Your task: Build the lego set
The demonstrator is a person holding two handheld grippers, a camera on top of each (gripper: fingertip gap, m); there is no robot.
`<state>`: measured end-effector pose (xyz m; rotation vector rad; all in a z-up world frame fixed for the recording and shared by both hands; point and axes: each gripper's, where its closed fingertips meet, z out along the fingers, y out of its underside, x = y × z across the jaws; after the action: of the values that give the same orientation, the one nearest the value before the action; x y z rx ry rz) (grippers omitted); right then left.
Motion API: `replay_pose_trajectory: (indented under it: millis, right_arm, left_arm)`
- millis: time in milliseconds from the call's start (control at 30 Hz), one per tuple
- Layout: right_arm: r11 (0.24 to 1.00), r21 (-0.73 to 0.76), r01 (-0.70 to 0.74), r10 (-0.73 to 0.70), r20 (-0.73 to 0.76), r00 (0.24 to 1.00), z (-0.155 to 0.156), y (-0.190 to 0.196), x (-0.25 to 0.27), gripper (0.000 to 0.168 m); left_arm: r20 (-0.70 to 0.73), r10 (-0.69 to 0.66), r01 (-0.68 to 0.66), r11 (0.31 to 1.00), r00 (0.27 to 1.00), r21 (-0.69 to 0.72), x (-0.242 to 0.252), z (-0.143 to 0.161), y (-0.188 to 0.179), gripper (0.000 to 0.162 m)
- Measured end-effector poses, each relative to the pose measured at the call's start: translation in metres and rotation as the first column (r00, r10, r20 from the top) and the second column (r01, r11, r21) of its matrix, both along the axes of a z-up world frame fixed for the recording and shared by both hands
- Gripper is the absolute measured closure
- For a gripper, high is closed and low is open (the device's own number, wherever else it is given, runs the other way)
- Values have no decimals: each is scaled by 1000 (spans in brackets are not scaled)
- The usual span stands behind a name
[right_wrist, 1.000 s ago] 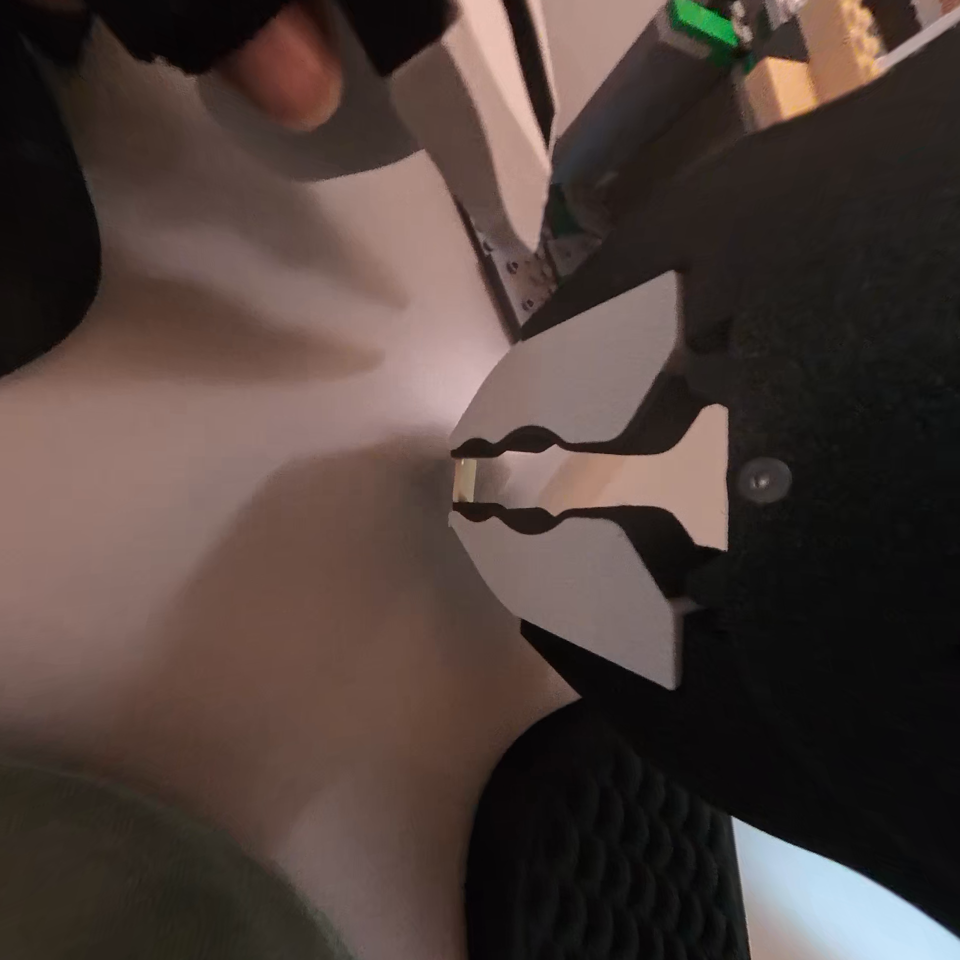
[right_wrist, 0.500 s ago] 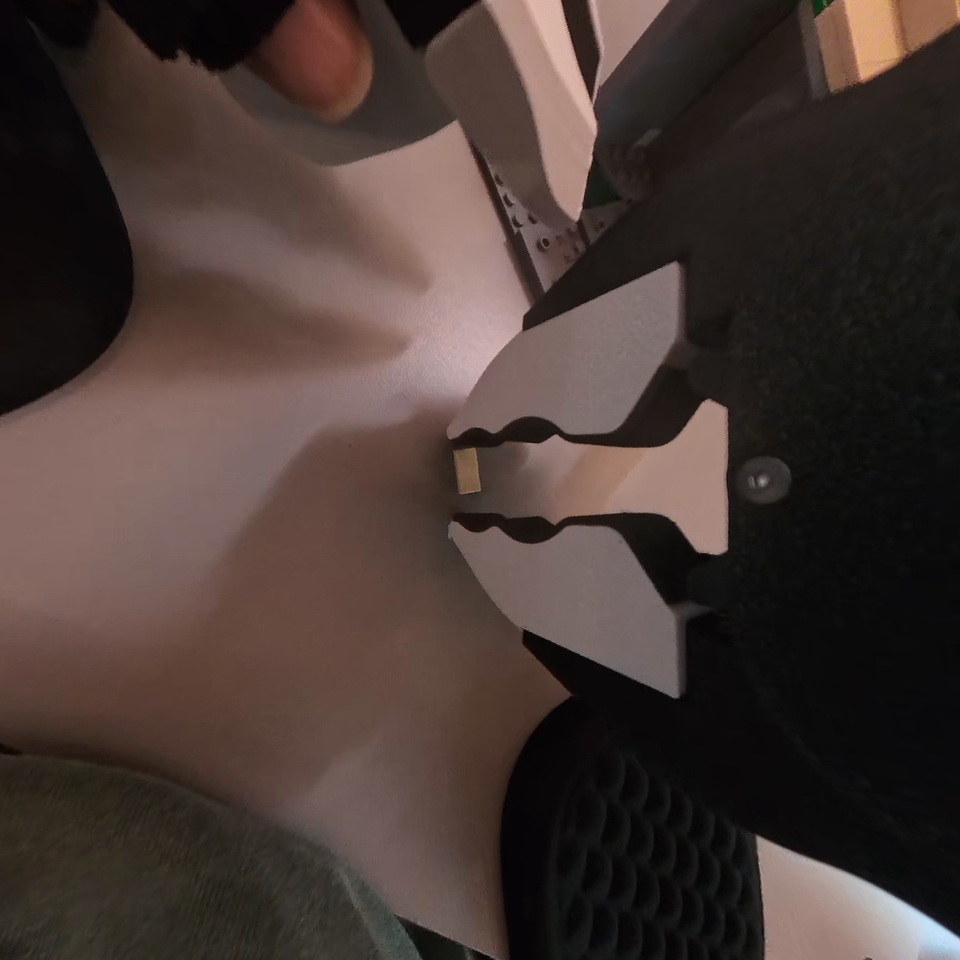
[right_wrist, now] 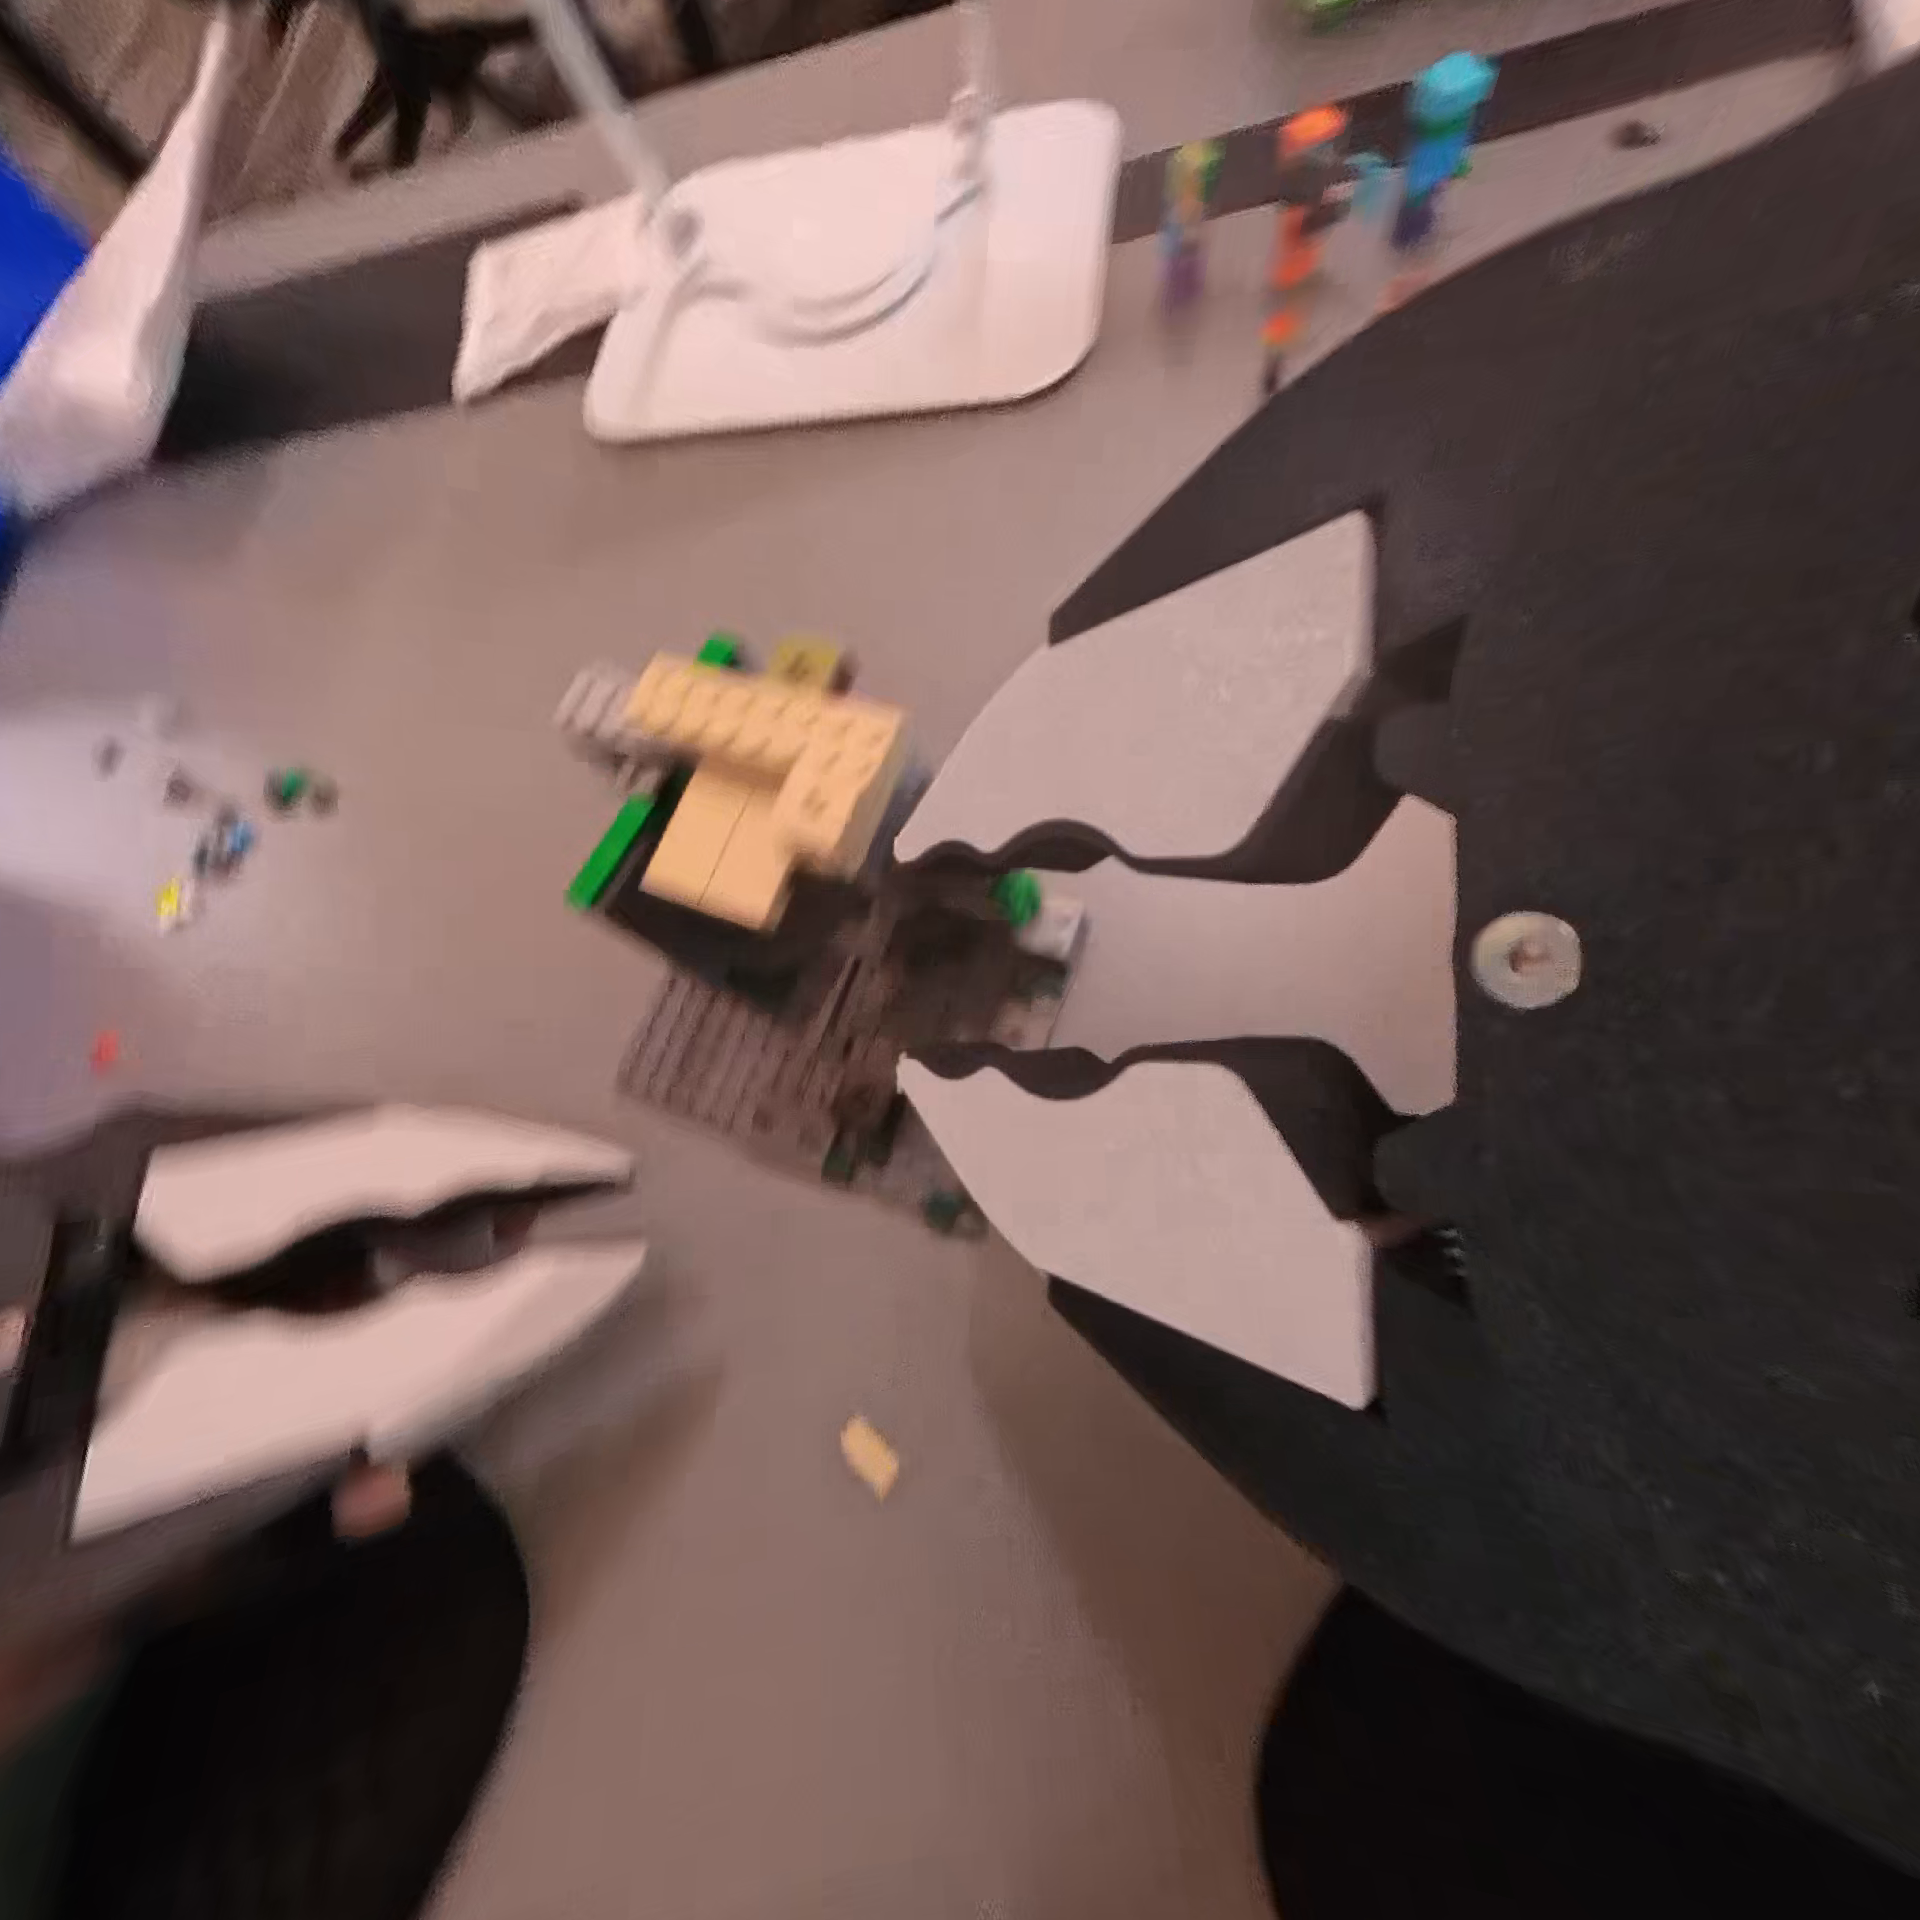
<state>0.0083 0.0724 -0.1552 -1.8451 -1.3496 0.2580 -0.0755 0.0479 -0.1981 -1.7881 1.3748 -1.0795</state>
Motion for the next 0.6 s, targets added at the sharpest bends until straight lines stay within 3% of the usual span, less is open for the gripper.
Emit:
replay_pose_trajectory:
  millis: [33,133,300,333,400,600]
  right_arm:
    - [999,-9,54,-54,-29,998,-3,8,9,137]
    - [987,-88,133,-138,-62,988,-21,19,14,123]
    - [973,-131,191,-201,-74,977,-45,38,4,122]
    - [970,-139,197,-210,-79,975,-48,41,3,125]
    - [968,-138,210,-223,-86,971,-50,43,3,149]
    - [932,-204,300,-336,-172,926,-48,43,4,151]
  left_arm:
    - [-2,-1,1,1000,1000,0,0,0,0,146]
    - [-9,0,0,1000,1000,-1,1,-2,1,147]
    - [33,26,-26,1000,999,6,-2,5,4,147]
    - [44,31,-31,1000,999,5,-2,7,5,147]
    - [66,40,-40,999,997,1,-4,10,6,147]
    - [90,56,-59,998,994,28,-6,15,10,148]
